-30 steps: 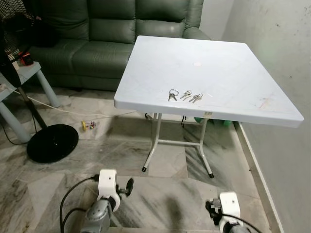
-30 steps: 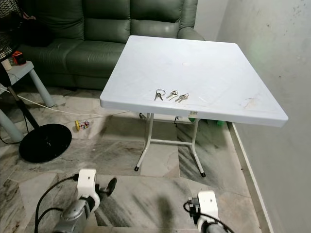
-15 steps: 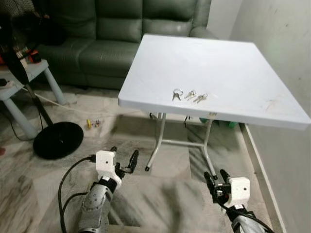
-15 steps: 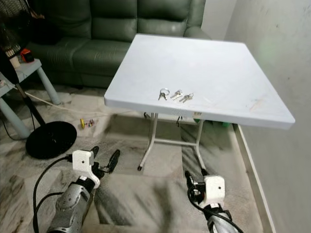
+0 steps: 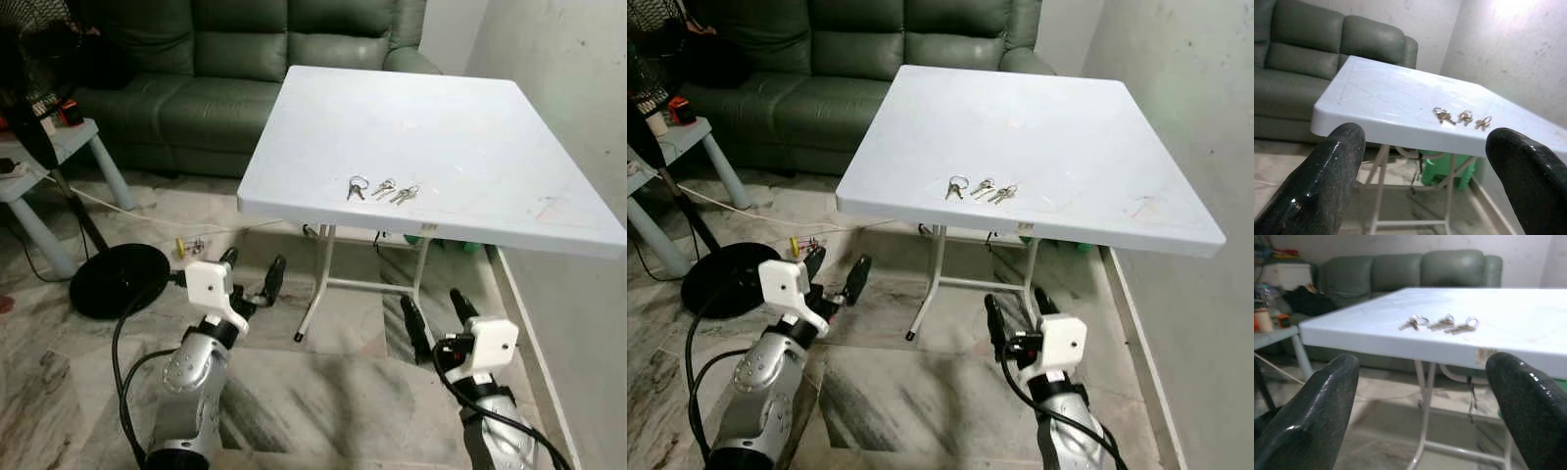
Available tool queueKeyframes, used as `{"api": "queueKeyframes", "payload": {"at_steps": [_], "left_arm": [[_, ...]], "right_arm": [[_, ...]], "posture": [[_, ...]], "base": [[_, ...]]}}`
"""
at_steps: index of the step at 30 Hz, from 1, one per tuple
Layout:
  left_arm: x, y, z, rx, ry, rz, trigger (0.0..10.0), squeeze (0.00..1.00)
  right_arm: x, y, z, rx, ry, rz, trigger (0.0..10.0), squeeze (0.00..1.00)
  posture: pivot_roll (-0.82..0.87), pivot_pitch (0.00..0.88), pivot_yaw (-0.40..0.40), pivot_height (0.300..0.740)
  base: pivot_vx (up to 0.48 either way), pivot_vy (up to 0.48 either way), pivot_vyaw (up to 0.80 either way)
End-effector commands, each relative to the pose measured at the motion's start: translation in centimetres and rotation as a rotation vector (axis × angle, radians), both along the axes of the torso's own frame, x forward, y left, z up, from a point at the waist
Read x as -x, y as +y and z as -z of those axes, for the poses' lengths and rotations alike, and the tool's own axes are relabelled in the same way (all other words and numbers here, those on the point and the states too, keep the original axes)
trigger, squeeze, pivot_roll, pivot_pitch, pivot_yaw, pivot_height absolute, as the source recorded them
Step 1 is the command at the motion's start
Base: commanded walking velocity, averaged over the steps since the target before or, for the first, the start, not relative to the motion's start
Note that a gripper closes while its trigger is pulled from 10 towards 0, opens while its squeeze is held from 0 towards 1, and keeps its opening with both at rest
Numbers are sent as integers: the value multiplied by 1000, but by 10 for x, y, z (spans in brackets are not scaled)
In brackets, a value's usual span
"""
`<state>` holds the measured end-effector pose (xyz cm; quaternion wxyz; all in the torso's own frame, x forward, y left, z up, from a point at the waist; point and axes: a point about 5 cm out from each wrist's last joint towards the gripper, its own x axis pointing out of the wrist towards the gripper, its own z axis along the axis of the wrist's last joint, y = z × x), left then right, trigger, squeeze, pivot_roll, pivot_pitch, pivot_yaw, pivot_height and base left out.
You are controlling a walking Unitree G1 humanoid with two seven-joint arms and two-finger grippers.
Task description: Hang keys on a hook
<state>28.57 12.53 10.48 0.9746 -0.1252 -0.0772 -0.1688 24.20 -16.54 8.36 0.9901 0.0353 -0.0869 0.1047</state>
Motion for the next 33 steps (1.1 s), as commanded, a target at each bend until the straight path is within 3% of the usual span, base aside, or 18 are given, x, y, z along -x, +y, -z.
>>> {"api": "queueKeyframes", "payload": {"at_steps": [1,9,17,18,19,21,24,33], "left_arm": [[3,2,5,20,35,-8,10000,0],[9,5,1,58,75,-31,10000,0],[9,7,-4,16,53,-68,10000,0],[8,8,-7,12,51,-72,10000,0],[8,9,-9,16,54,-73,10000,0],[6,11,-11,19,70,-90,10000,0],[0,12,-8,-43,102,-98,10000,0],[0,7,-6,-46,125,-78,10000,0]], "right_arm": [[2,0,0,-11,15,1,10000,1000],[6,6,1,-13,68,-10,10000,1000],[-1,6,-9,23,53,23,10000,1000],[-2,5,-14,28,48,25,10000,349],[-3,5,-16,28,49,25,10000,0],[-4,4,-18,46,57,28,10000,0],[-7,5,-18,73,60,24,10000,0],[-8,9,-19,82,65,-8,10000,0]], "posture": [[21,0,-26,740],[25,0,-31,740],[25,0,-31,740],[25,0,-29,740],[27,0,-32,740],[29,0,-32,740],[35,3,-38,740],[40,12,-36,740]], "base": [[0,0,0],[0,0,0],[0,0,0],[0,0,0],[0,0,0],[0,0,0],[0,0,0],[0,0,0]]}}
